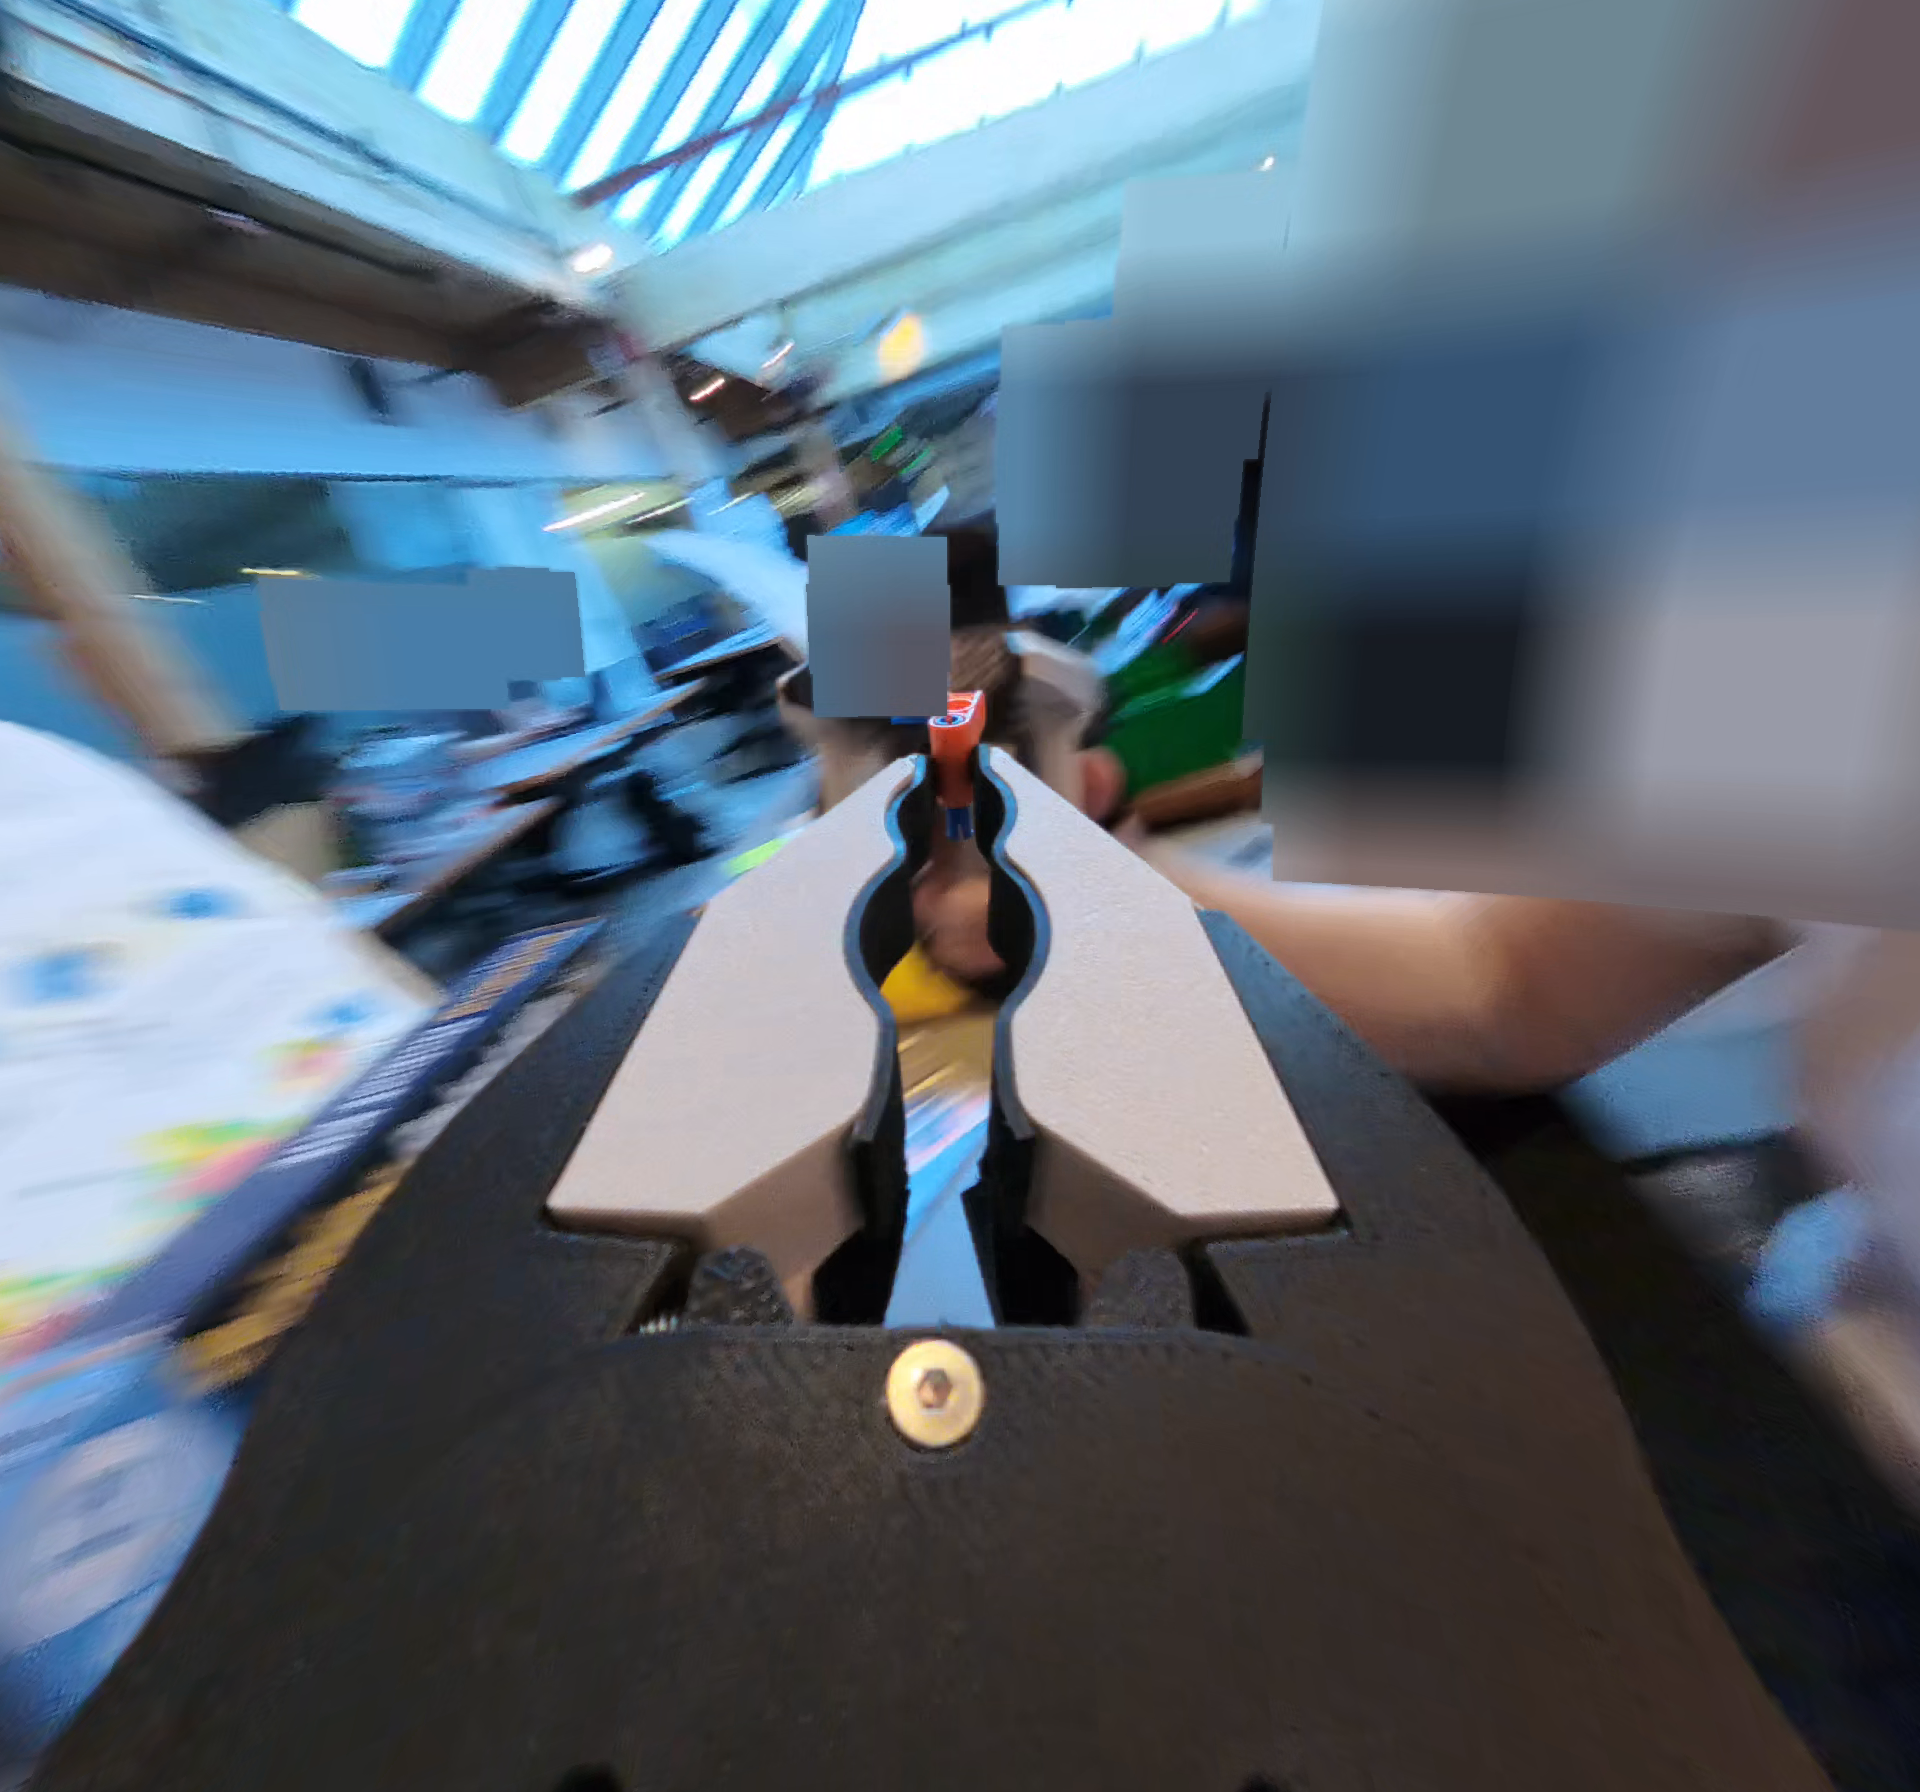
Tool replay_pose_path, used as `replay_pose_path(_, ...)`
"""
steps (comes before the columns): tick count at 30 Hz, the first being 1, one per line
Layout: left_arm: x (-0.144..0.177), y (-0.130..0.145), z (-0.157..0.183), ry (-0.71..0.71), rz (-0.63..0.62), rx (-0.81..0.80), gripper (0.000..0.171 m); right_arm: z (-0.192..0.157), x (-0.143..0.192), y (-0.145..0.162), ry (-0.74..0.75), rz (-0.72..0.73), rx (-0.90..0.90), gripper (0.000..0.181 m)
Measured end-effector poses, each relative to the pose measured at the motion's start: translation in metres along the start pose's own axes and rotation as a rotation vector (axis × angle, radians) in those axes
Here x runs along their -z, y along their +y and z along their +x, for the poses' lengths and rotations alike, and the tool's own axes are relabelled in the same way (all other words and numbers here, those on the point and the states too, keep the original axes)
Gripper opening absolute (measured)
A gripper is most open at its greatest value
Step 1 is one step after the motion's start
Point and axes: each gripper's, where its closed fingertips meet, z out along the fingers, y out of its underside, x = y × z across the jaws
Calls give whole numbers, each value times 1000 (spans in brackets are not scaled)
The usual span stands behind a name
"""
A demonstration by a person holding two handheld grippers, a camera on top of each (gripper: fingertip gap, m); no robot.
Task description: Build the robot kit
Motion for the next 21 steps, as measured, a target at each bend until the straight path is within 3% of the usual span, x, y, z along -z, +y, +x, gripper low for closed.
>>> replay_pose_path(2, 3, 9, -6, -85, -98, -144, 5, -3, -5, 16, 79, -166, 234, 50)
replay_pose_path(4, 4, 11, -2, -84, -127, -213, 5, -12, -11, 24, 93, -260, 351, 49)
replay_pose_path(12, 6, 15, 10, -2, -144, -206, 5, -22, -14, 34, 87, -378, 470, 27)
replay_pose_path(21, 6, 20, 12, 13, -162, -233, 5, -23, -12, 35, 71, -385, 460, 18)
